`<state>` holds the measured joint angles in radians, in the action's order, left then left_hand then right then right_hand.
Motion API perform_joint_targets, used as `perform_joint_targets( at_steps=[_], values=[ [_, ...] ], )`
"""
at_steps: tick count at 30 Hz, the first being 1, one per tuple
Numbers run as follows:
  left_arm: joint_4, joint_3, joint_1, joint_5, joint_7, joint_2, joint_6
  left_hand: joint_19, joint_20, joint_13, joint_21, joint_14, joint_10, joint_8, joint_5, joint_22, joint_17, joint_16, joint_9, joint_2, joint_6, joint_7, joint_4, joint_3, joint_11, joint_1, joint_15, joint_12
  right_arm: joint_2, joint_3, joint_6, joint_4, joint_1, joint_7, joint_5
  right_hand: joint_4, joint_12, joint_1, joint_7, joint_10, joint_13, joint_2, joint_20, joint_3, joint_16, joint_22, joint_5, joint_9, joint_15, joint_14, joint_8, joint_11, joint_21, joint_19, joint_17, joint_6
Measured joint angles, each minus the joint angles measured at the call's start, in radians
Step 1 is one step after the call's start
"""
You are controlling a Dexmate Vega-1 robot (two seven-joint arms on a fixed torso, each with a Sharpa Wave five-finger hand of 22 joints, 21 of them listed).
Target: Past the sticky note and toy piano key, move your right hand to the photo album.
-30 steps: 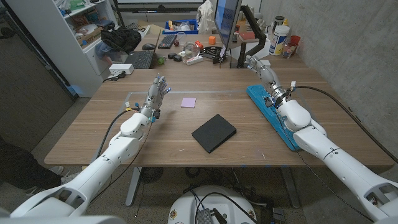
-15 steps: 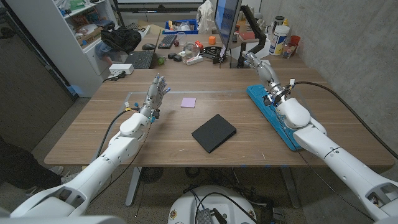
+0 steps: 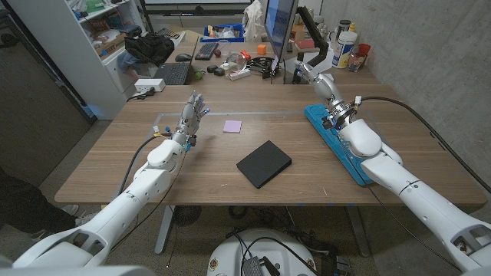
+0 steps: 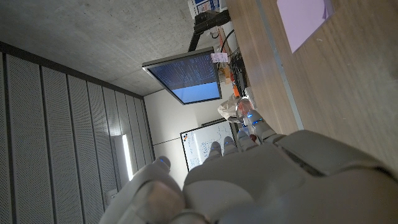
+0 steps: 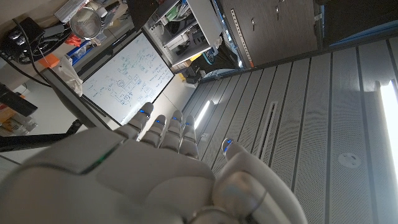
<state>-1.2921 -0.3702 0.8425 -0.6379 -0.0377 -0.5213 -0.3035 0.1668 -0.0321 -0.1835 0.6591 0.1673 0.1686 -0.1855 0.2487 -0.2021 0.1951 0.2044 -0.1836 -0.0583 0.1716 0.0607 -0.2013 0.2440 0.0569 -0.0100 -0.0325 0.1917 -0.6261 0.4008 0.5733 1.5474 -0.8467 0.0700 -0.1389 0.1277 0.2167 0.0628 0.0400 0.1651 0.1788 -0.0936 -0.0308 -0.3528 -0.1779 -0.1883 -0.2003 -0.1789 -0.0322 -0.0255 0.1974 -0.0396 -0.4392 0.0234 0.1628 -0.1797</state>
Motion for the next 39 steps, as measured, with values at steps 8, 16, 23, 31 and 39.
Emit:
perform_joint_targets(
  at_steps=[8, 16, 23, 31, 39],
  values=[
    [0.002, 0.002, 0.000, 0.000, -0.003, -0.001, -0.005, 0.000, 0.000, 0.000, 0.000, 0.000, 0.000, 0.000, 0.000, 0.000, 0.000, 0.000, 0.000, 0.000, 0.000, 0.000, 0.003, -0.003, 0.000, 0.000, 0.000, 0.000, 0.001, 0.000, 0.019, 0.013, 0.002, 0.008, 0.035, -0.004, 0.000, 0.008, 0.001, 0.009, 0.000, -0.003, 0.000, -0.004, 0.000, 0.000, 0.000, 0.000, -0.004, -0.007, 0.000, -0.001, 0.000, -0.010, 0.000, -0.012],
    [0.001, 0.005, 0.002, -0.001, -0.005, -0.004, -0.007, 0.000, 0.000, 0.002, 0.000, 0.000, 0.000, 0.000, 0.000, 0.000, 0.000, 0.000, 0.000, 0.000, 0.000, 0.000, 0.003, -0.003, 0.000, 0.000, 0.000, 0.000, 0.002, 0.000, 0.041, 0.030, 0.002, 0.016, 0.079, -0.008, 0.000, 0.018, -0.003, 0.016, 0.000, -0.005, 0.000, -0.008, 0.000, 0.000, 0.000, 0.000, -0.004, -0.007, 0.000, -0.002, 0.000, -0.010, 0.000, -0.016],
    [-0.001, 0.006, 0.005, -0.002, -0.005, -0.005, -0.008, 0.000, 0.000, 0.002, 0.000, 0.000, 0.000, 0.000, 0.000, 0.000, 0.000, 0.000, 0.000, 0.000, 0.000, 0.000, 0.003, -0.003, 0.000, 0.000, 0.000, 0.000, 0.003, 0.000, 0.060, 0.041, -0.001, 0.021, 0.113, -0.008, 0.000, 0.018, -0.001, 0.016, 0.000, -0.005, -0.005, -0.008, 0.000, 0.000, 0.000, 0.000, -0.004, -0.007, 0.000, -0.002, 0.000, -0.016, 0.000, -0.021],
    [-0.002, 0.006, 0.005, -0.002, -0.006, -0.006, -0.009, 0.000, 0.000, 0.002, 0.000, 0.000, 0.000, 0.000, 0.000, 0.000, 0.000, 0.000, 0.000, 0.000, 0.000, 0.000, -0.001, -0.007, 0.000, 0.000, 0.000, 0.000, 0.004, -0.003, 0.082, 0.056, -0.005, 0.036, 0.163, -0.015, 0.000, 0.023, 0.001, 0.016, 0.000, -0.011, -0.001, -0.009, 0.000, 0.002, 0.000, 0.000, -0.004, -0.007, 0.000, -0.001, 0.000, -0.019, 0.000, -0.023],
    [0.003, 0.006, 0.003, -0.004, -0.010, -0.004, -0.010, 0.000, 0.000, 0.002, 0.000, 0.000, 0.000, 0.000, 0.000, 0.000, 0.000, 0.000, 0.000, 0.000, 0.000, 0.000, 0.002, -0.011, 0.000, 0.000, 0.000, 0.005, 0.005, -0.012, 0.092, 0.067, -0.011, 0.060, 0.221, -0.019, 0.000, 0.035, 0.003, 0.015, 0.000, -0.010, -0.001, -0.013, 0.000, 0.002, 0.000, 0.000, -0.004, -0.018, 0.000, -0.001, 0.000, -0.019, 0.000, -0.024]
  ],
)
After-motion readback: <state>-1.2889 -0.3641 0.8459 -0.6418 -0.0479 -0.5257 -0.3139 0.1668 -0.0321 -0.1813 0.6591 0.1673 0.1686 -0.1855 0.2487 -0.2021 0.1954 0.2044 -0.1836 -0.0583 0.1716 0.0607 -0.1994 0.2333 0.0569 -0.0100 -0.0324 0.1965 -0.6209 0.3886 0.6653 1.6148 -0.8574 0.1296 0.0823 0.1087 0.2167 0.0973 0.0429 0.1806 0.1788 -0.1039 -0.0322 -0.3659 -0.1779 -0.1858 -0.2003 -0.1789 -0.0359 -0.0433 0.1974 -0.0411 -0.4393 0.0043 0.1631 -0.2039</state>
